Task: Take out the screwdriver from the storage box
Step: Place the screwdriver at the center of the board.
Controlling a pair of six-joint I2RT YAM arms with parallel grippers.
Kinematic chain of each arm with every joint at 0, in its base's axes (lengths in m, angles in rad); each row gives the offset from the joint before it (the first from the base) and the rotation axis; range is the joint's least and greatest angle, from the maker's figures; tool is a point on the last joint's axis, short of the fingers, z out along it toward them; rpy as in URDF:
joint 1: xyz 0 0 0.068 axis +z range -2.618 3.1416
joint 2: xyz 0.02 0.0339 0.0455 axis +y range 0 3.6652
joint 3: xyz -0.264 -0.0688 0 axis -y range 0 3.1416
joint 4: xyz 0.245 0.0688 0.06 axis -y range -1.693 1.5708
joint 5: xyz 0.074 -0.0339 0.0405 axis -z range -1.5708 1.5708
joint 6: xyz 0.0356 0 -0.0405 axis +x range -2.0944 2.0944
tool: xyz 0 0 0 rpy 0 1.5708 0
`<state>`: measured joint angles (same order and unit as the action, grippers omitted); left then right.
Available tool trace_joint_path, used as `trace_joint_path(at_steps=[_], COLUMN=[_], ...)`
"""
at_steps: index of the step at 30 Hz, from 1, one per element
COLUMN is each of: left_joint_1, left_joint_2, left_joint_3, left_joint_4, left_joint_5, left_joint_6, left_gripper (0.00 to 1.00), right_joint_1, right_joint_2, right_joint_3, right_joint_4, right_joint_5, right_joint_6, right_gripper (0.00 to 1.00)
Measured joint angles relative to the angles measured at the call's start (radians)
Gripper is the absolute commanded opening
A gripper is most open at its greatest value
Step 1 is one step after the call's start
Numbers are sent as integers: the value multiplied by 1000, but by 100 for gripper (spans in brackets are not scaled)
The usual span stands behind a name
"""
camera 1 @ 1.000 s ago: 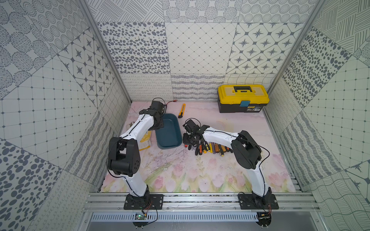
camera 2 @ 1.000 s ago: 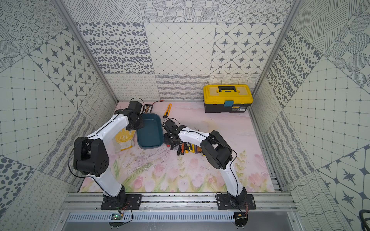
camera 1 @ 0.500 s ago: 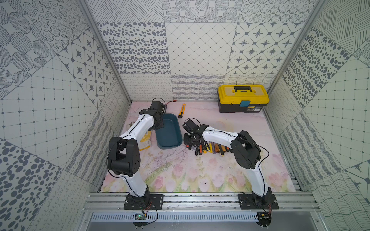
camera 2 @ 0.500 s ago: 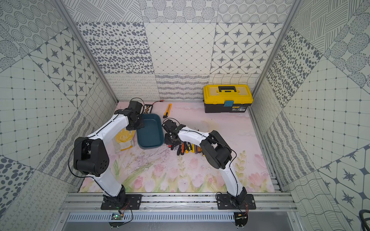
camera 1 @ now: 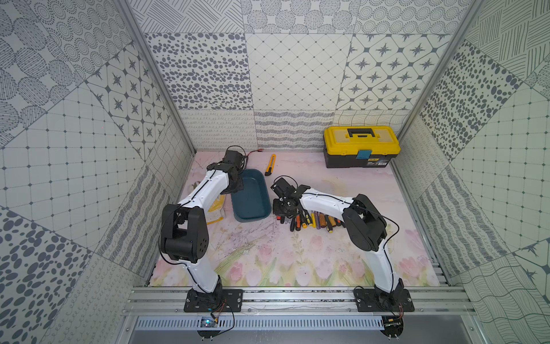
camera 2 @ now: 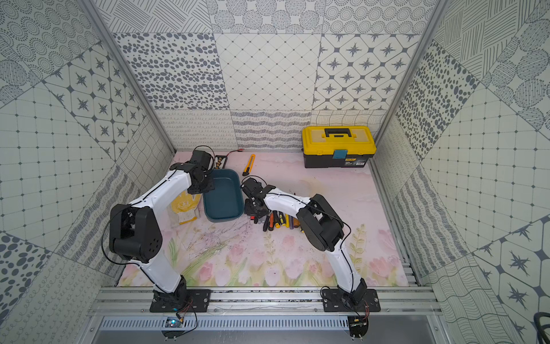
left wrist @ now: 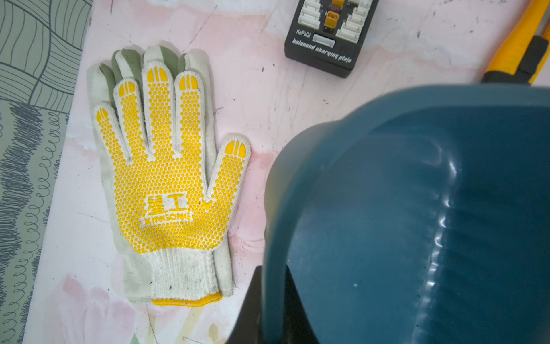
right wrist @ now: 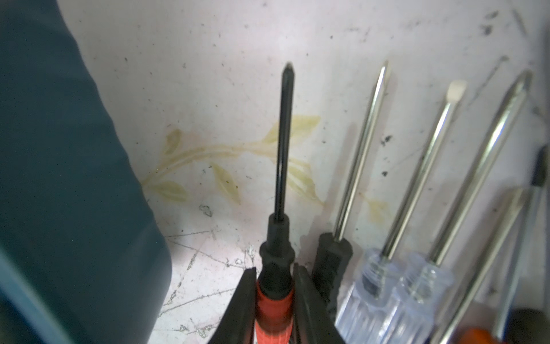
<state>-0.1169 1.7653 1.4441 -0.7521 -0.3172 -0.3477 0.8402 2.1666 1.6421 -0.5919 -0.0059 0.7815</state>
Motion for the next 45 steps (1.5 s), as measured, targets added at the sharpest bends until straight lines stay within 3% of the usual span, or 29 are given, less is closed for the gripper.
trace_joint_path(at_steps=[14, 26, 28, 32, 34, 45], left_joint_1=[0, 0, 0, 3, 5, 10], left_joint_2=[-1, -1, -1, -1, -1, -1], left_joint_3=[0, 0, 0, 0, 0, 0], left_joint_4=[0, 0, 0, 0, 0, 0], left_joint_5=[0, -1, -1, -2, -1, -4], left_joint_6=[0, 0, 0, 0, 0, 1], left_gripper=[0, 0, 0, 0, 0, 0], right_joint_1=[0, 0, 0, 0, 0, 0], right_joint_2=[0, -13, -29, -59, -61, 14], right_joint_3=[2, 8, 4, 2, 3, 86], right_joint_4=[3, 11, 23, 56, 72, 79], right_joint_5=[15, 23, 21, 9, -4, -88], right_joint_6=[-3, -36, -41, -58, -68, -55], right_gripper=[38, 39, 35, 8, 1, 0])
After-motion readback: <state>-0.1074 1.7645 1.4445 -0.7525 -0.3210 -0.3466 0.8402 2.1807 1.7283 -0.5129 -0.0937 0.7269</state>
